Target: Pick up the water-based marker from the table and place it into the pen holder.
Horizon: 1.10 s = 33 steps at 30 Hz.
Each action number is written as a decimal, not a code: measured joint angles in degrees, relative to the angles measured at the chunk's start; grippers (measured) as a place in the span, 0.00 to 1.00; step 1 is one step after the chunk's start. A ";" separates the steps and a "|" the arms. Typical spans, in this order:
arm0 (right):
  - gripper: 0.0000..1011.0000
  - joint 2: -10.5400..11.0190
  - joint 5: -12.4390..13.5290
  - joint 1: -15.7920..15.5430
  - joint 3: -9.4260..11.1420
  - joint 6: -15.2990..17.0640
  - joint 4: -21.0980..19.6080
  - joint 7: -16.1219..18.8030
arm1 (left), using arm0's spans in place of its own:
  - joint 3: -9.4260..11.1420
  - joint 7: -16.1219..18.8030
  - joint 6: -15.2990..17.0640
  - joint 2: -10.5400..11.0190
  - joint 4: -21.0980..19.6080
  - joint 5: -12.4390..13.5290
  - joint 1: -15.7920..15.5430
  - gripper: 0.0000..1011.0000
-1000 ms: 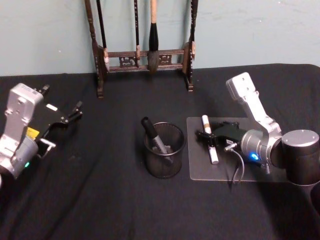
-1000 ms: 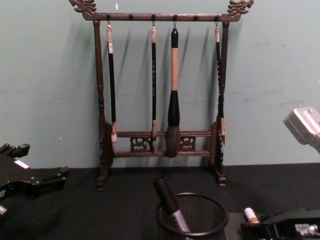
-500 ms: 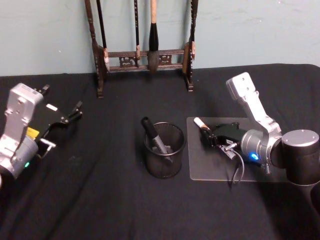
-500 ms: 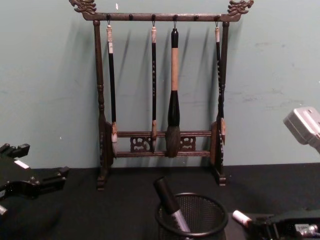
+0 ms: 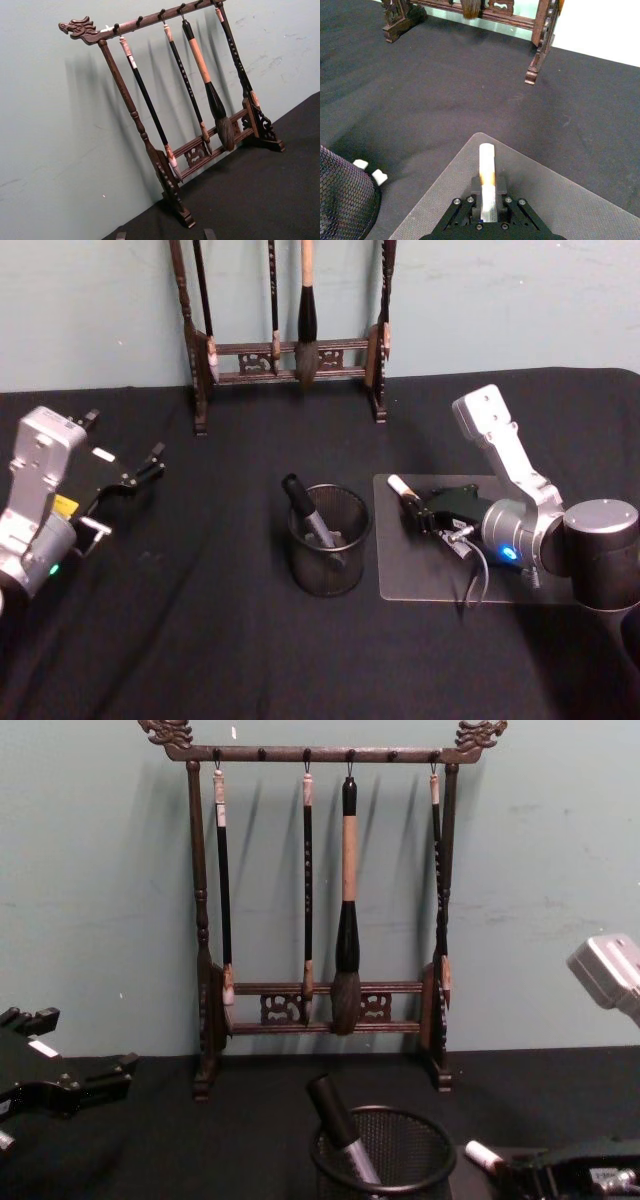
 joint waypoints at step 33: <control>0.17 -0.33 8.14 -4.32 3.53 -19.01 -8.72 6.08 | 0.00 0.00 0.00 0.00 0.00 0.00 0.00 0.99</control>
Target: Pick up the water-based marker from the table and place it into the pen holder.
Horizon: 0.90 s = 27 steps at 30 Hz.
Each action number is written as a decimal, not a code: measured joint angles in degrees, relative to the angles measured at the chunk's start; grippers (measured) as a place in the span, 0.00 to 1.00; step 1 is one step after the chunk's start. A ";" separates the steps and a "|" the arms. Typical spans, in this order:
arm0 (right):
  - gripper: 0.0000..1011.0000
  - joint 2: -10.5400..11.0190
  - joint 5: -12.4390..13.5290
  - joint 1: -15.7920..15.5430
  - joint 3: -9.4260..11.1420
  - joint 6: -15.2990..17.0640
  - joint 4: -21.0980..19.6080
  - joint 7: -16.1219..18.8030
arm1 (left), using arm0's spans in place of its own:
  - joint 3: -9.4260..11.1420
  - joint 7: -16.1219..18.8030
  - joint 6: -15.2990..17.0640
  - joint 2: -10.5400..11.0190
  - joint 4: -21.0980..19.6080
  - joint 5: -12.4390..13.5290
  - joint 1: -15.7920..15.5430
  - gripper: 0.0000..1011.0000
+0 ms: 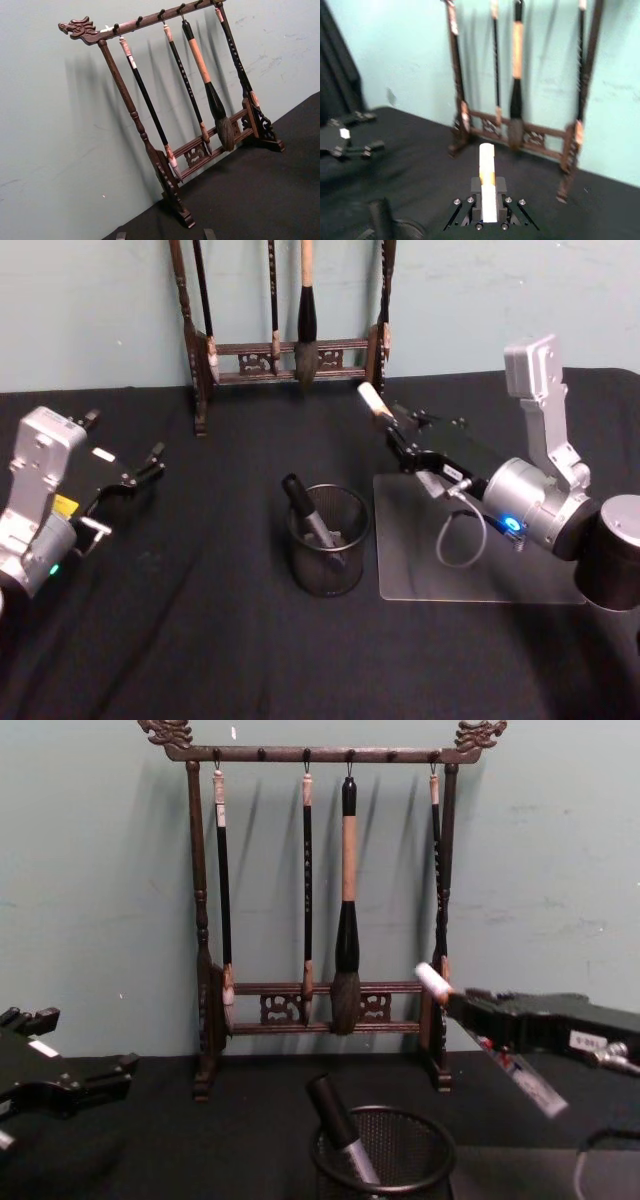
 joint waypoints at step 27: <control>0.17 -3.42 6.56 2.41 -7.21 -8.34 4.72 6.14 | 0.00 0.01 0.00 0.00 0.00 0.00 0.00 0.99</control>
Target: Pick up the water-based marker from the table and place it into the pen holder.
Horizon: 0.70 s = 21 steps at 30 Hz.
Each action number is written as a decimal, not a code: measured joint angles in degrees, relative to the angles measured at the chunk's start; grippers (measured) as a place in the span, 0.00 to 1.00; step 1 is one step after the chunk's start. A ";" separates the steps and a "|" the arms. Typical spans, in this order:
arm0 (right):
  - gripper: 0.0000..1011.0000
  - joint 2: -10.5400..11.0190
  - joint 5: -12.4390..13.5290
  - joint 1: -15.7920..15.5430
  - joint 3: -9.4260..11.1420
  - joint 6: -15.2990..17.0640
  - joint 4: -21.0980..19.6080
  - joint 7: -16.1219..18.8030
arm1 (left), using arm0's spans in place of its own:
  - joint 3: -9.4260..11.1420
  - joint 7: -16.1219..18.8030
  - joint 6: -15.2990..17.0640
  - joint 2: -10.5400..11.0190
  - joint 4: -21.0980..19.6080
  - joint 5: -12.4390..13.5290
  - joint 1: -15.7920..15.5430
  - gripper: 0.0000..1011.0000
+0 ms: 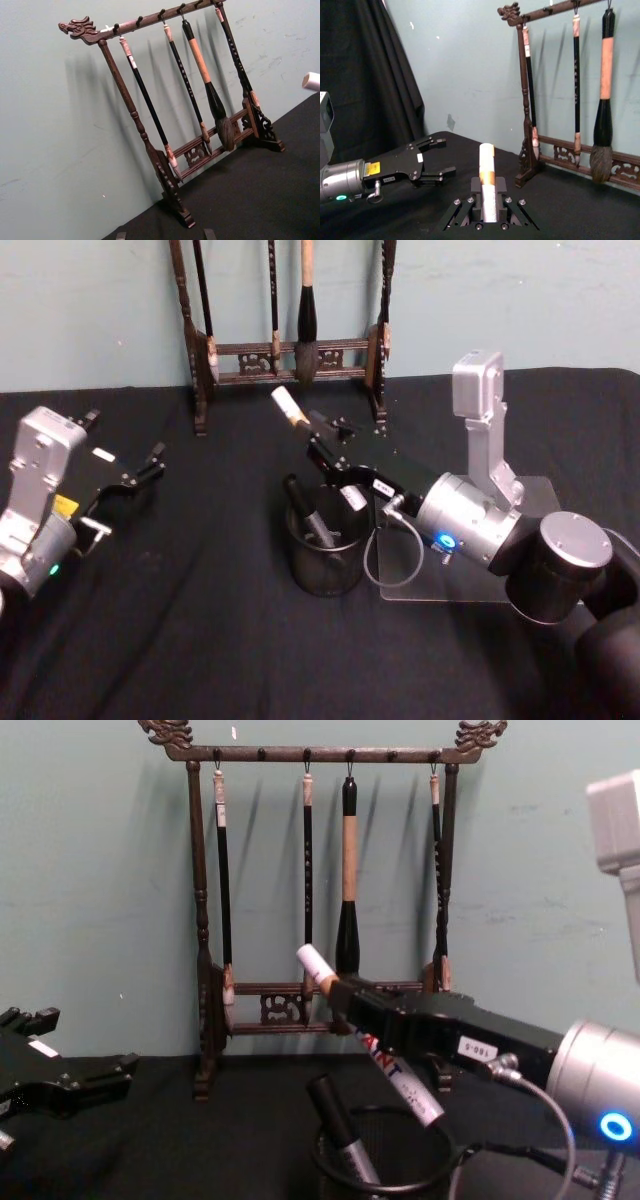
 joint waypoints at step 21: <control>0.17 0.26 2.03 1.29 -3.32 -0.35 3.49 -0.56 | 0.00 0.00 0.00 0.00 0.00 0.00 0.00 0.99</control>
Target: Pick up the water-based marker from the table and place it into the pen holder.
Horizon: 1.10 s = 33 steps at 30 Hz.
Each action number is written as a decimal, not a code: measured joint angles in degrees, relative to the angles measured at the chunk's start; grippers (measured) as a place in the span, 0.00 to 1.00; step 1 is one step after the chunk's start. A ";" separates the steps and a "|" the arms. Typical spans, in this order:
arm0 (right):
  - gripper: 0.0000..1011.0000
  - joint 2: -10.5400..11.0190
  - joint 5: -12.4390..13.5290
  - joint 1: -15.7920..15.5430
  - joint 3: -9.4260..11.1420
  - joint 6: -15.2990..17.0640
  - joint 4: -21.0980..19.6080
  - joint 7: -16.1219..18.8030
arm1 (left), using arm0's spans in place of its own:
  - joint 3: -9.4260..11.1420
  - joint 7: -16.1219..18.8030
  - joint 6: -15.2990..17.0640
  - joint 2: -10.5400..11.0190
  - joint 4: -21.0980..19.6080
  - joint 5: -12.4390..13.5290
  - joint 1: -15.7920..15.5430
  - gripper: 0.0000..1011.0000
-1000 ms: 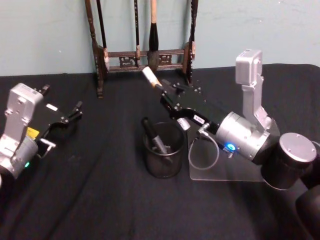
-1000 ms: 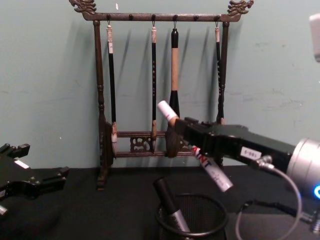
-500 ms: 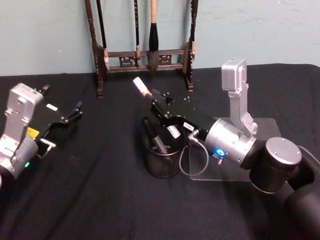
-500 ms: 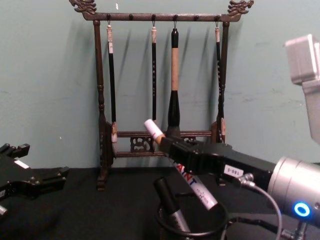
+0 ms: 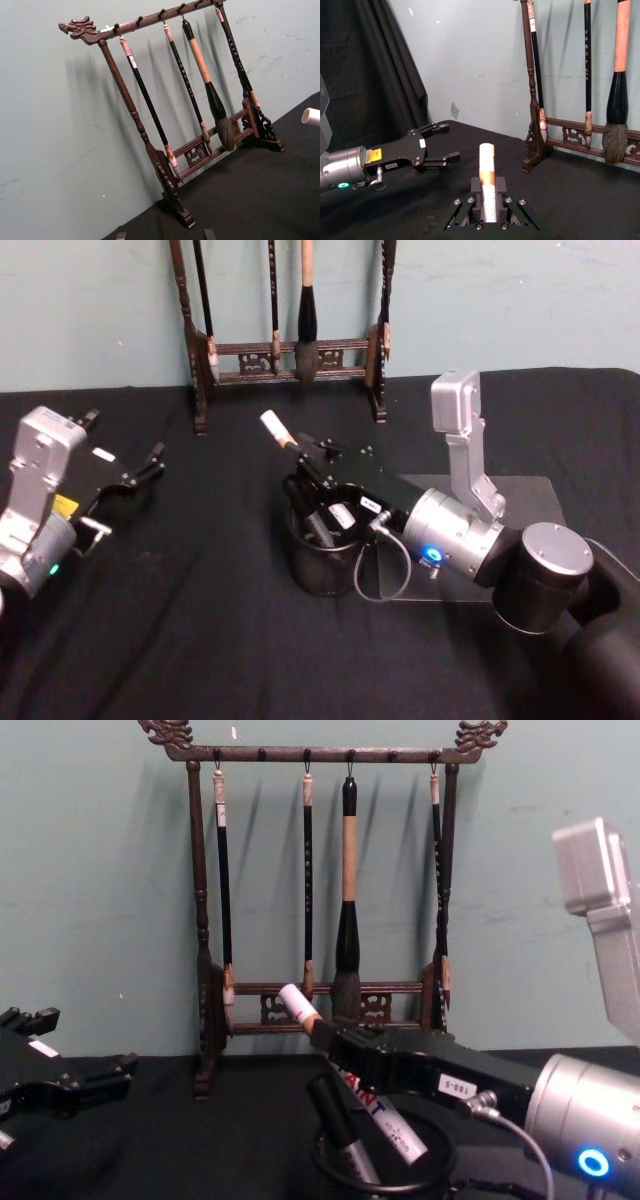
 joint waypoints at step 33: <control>0.50 0.45 -0.42 -0.14 -0.63 -0.40 0.01 -1.12 | 0.00 0.00 0.00 0.00 0.00 0.00 0.00 0.99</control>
